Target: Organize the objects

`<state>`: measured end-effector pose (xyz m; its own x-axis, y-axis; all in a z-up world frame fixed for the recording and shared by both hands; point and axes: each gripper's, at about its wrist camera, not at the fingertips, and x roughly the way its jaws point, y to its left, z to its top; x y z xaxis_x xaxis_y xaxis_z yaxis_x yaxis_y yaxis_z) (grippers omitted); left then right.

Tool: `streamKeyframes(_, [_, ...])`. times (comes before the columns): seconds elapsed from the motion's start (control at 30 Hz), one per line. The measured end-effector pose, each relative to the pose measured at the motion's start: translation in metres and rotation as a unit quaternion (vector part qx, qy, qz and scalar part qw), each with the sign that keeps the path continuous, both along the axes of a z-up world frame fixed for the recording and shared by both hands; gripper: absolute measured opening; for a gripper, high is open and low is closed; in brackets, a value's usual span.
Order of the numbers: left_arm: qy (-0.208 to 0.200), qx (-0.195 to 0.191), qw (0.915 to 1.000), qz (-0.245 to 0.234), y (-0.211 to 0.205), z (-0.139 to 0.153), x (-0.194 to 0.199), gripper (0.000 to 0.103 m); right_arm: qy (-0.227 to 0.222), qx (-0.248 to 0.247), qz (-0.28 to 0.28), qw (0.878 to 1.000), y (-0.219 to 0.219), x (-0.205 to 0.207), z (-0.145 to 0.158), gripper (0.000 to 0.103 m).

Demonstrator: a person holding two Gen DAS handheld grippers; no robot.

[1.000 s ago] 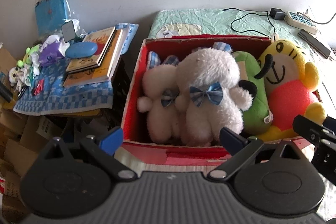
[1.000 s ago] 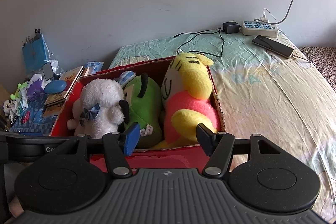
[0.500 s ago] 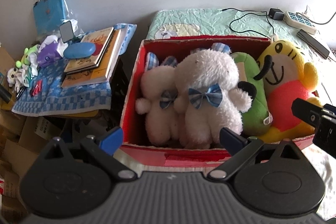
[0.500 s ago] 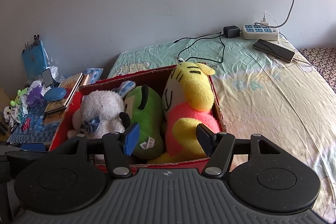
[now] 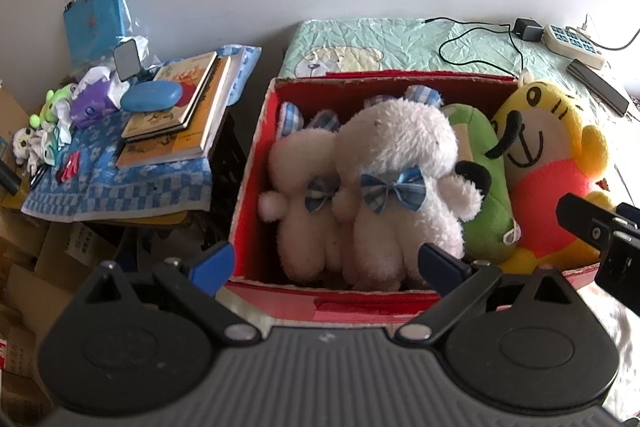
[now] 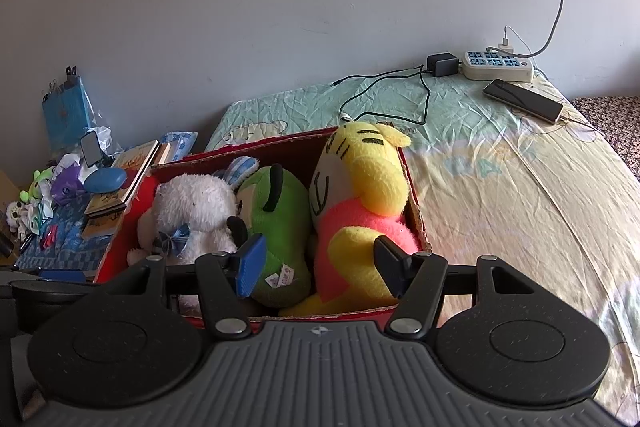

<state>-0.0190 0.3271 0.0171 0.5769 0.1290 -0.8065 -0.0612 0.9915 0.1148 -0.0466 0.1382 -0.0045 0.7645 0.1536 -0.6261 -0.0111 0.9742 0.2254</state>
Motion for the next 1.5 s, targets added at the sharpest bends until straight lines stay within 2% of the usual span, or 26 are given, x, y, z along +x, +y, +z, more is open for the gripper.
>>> streamKeyframes(0.5, [-0.002,0.005,1.0000,0.000,-0.004,-0.001,0.000,0.098,-0.010,0.008,0.003,1.000,-0.003,0.005,0.007,0.062])
streamKeyframes(0.83, [-0.019,0.016,0.9997,0.001,-0.004,0.007,0.003,0.098,-0.015,0.003,0.011,1.000,0.002,0.006,0.007,0.062])
streamKeyframes(1.5, [-0.005,0.014,0.9999,0.000,-0.008,-0.002,0.004,0.099,-0.011,0.006,0.012,1.000,-0.002,0.005,0.002,0.056])
